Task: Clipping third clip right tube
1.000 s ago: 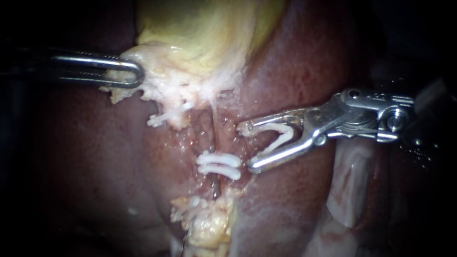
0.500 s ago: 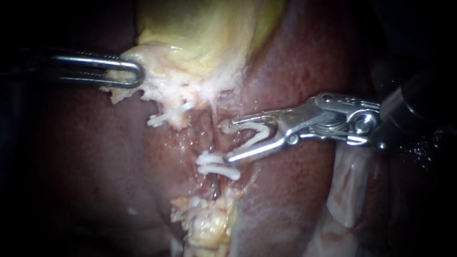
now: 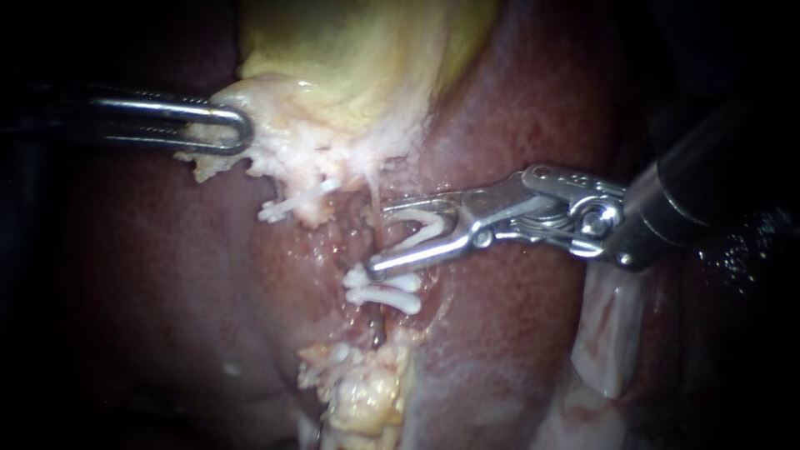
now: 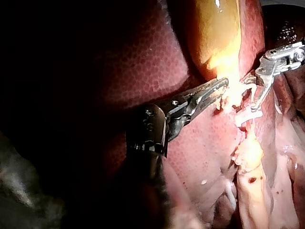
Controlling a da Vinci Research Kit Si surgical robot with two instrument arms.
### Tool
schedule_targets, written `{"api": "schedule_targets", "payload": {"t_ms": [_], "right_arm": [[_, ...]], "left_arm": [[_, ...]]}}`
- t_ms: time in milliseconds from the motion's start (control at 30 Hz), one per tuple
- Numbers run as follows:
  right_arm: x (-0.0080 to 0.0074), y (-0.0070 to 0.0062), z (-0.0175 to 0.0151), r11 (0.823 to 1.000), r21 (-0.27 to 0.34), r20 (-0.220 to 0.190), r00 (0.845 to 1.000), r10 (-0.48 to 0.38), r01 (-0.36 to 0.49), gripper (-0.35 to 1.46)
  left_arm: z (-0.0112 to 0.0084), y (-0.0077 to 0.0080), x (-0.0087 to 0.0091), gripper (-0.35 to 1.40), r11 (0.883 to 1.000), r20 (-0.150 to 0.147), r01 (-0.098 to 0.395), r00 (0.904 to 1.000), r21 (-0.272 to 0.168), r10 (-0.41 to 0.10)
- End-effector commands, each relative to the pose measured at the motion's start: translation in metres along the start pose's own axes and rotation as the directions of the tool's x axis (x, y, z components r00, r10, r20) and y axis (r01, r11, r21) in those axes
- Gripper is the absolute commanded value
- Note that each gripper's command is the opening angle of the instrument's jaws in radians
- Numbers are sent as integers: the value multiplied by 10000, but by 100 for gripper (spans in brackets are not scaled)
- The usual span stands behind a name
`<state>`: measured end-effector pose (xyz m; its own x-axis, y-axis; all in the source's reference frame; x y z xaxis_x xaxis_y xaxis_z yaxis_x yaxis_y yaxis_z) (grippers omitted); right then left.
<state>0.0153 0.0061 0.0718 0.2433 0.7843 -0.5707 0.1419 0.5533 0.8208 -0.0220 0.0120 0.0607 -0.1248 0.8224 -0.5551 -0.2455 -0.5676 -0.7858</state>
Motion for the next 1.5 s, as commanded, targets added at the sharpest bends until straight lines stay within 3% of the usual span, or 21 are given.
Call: {"api": "schedule_targets", "payload": {"t_ms": [33, 433, 633, 1233, 1500], "right_arm": [[1, 0, 3, 10000, 43, -76, 10000, 42, -42, 50], [-1, 2, 25, 9988, 281, -273, 9988, 414, -407, 50], [0, -1, 28, 9972, 490, -569, 9966, 590, -563, 50], [26, -46, 30, 9890, 1310, -952, 9921, 818, -690, 50], [31, -51, 29, 9866, 1473, -982, 9915, 854, -704, 48]], "left_arm": [[0, 0, 0, -35, 10000, 2, -1, 10000, 2, 1], [0, 0, 0, -35, 10000, 1, -1, 10000, 3, 1], [0, 0, 0, -35, 10000, 1, -1, 10000, 3, 1], [0, 0, 0, -35, 10000, 2, -1, 10000, 2, 1], [0, 0, 0, -35, 10000, 2, -1, 10000, 2, 1]]}}
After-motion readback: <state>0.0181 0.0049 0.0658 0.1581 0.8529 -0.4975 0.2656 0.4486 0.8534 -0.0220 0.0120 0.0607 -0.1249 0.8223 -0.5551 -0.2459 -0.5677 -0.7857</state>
